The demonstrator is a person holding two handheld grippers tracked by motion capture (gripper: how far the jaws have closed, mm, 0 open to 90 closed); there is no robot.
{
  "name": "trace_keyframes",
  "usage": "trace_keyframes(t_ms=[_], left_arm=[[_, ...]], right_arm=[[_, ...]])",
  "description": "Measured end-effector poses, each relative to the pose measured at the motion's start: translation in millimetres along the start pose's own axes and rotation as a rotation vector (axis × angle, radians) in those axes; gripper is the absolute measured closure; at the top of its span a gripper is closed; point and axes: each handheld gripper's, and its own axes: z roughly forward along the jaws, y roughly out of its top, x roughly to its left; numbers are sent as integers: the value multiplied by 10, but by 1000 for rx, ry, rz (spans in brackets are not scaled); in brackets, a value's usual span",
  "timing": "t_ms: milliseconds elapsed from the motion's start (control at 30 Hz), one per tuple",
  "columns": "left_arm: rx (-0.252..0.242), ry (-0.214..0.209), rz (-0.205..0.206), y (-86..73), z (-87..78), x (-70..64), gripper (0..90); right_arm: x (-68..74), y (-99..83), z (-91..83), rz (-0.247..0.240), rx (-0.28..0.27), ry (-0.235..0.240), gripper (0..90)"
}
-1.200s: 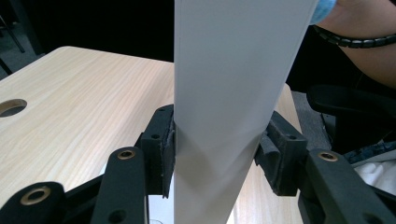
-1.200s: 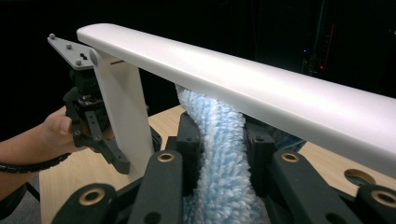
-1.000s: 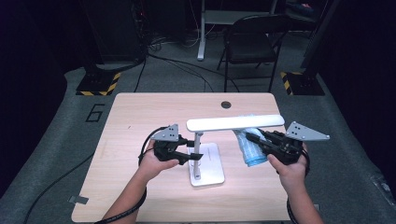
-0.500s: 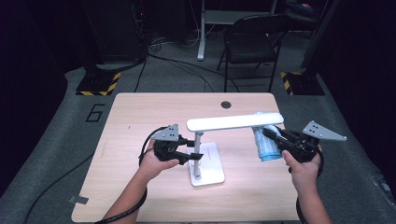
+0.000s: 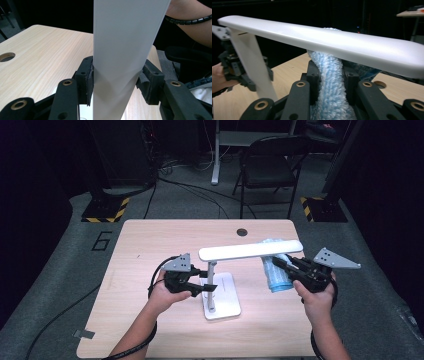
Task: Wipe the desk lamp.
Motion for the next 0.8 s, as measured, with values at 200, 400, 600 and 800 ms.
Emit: trace_keyframes(t_ms=[200,400,600,800], left_arm=[[3,-3,-2,3,8,6,517],[3,-3,-4,5,12,6,517],[-4,2,-9,-3,11,4,516],[-8,6,-10,-6,17,-3,516]], right_arm=[[-214,-58,-174,46,-16,-75,727],[-348,-88,-322,81,-25,-132,727],[-282,-74,-285,71,-19,-120,727],[5,-2,-77,8,5,-42,727]])
